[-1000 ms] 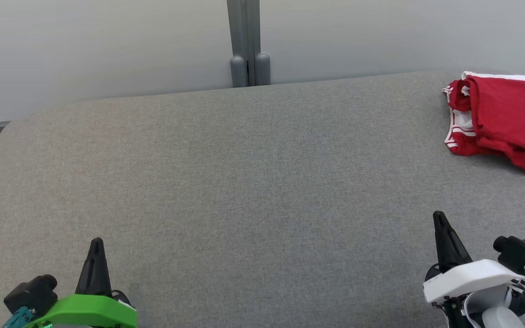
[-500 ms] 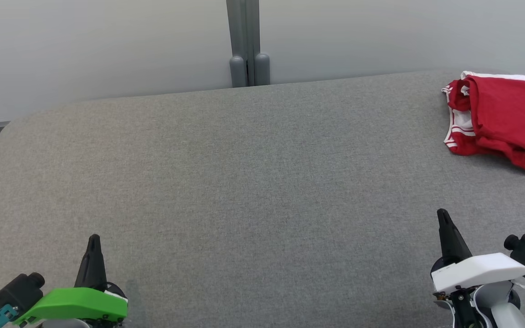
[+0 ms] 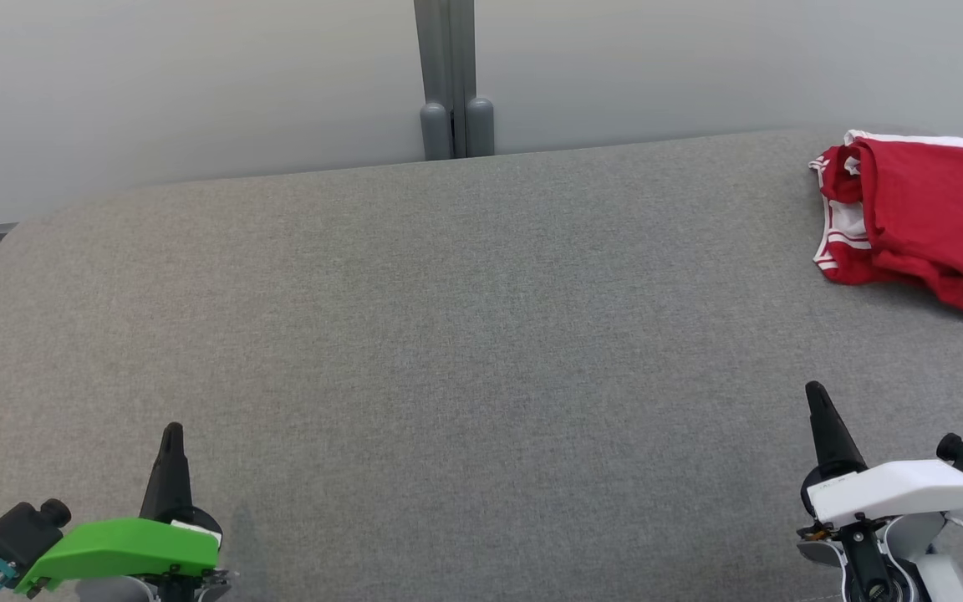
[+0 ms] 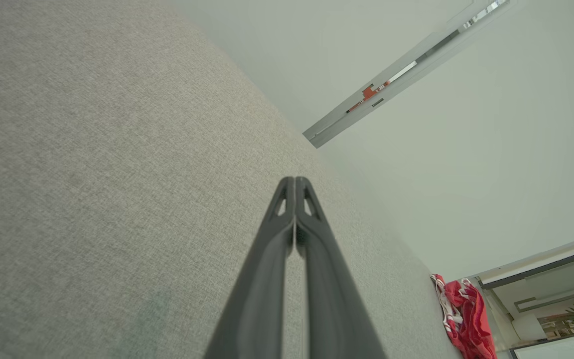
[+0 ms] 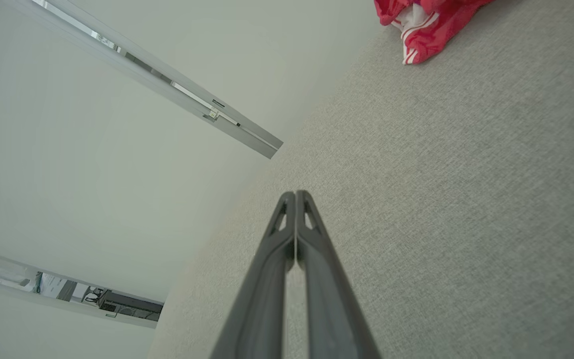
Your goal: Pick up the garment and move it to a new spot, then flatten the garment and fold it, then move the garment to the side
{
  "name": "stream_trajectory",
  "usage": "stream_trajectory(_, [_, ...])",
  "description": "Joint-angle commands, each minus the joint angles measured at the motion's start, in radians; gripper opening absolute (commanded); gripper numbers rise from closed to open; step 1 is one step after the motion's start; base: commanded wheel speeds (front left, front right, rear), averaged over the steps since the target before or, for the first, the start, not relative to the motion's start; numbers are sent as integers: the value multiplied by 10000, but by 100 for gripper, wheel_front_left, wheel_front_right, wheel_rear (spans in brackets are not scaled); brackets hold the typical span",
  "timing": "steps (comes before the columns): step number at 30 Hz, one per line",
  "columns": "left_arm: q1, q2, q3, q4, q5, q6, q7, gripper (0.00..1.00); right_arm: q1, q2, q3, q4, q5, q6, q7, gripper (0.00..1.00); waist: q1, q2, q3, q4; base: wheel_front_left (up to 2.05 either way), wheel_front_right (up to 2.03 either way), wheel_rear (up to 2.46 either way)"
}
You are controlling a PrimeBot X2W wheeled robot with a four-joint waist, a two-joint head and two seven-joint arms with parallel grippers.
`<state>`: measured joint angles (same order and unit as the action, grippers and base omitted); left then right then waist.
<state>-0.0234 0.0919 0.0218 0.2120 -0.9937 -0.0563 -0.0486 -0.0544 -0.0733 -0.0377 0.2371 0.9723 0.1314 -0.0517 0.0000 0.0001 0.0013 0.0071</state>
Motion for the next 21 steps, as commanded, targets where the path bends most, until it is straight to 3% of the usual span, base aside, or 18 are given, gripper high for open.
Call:
stream_trajectory(1, [-295,30,85,-56,-274,-90,64,0,-257,-3,-61,-74,297,-4,78,0,0,-1,0,-1,0,0,0])
stream_trajectory(21, [-509,-118,378,65,-2263,-324,594,0,-382,78,-309,-25,2343,-7,617,0,0,-1,5,-20,0,0,0])
